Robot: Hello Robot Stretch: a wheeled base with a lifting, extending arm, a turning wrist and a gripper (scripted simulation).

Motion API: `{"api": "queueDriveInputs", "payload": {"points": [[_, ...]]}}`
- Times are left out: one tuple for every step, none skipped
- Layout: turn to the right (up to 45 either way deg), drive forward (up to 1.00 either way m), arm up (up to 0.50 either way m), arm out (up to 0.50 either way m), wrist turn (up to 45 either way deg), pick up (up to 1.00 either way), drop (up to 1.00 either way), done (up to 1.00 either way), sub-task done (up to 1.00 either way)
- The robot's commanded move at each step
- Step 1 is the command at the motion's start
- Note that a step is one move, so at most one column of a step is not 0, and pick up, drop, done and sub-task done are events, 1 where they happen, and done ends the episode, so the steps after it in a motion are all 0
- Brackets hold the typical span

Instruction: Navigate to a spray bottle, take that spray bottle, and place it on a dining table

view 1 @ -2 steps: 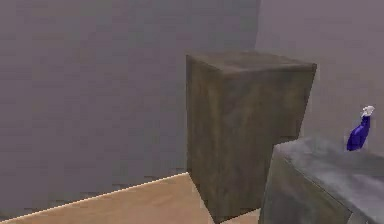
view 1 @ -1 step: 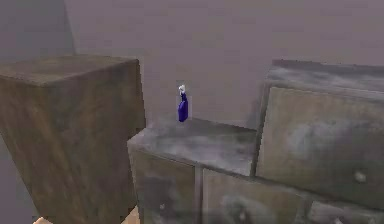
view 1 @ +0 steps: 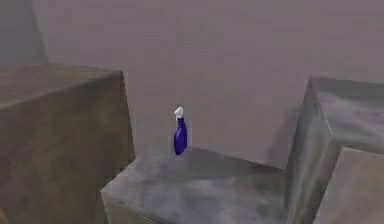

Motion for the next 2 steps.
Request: {"api": "queueDriveInputs", "payload": {"points": [[-45.0,0.00,0.00,0.00,0.0,0.00,0.00,0.00,0.00],[-42.0,0.00,0.00,0.00,0.0,0.00,0.00,0.00,0.00]]}}
